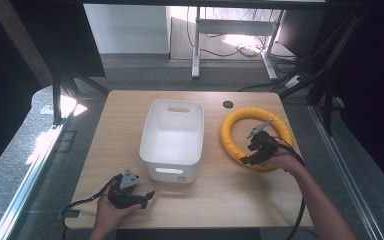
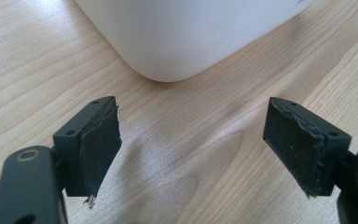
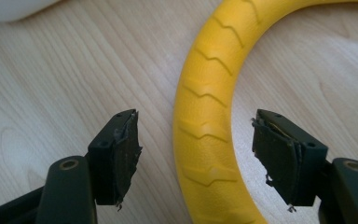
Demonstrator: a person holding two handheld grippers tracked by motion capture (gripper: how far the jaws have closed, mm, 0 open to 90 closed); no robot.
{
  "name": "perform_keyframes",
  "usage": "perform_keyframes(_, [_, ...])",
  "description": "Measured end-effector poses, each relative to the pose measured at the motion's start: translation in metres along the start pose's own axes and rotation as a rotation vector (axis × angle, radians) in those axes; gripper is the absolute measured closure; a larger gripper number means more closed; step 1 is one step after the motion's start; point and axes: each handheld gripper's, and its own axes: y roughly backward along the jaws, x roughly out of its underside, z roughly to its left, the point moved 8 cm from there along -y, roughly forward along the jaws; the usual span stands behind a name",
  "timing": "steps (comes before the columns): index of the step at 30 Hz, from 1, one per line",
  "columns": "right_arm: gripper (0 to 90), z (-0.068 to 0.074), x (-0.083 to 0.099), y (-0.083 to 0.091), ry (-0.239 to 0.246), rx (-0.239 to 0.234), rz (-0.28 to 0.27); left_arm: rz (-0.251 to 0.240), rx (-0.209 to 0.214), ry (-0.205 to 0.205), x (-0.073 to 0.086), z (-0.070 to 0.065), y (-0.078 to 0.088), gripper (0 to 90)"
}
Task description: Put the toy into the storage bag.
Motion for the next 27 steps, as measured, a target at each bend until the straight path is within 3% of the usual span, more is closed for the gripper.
perform_keyframes(16, [32.0, -0.006, 0.012, -0.02, -0.002, 0.003, 0.088, 0.011, -0.003, -0.014, 0.0, -0.001, -0.001, 19.0])
perform_keyframes(27, [34.4, -0.01, 0.021, -0.03, 0.021, 0.006, 0.153, 0.014, -0.003, -0.016, 0.001, -0.002, -0.001, 19.0])
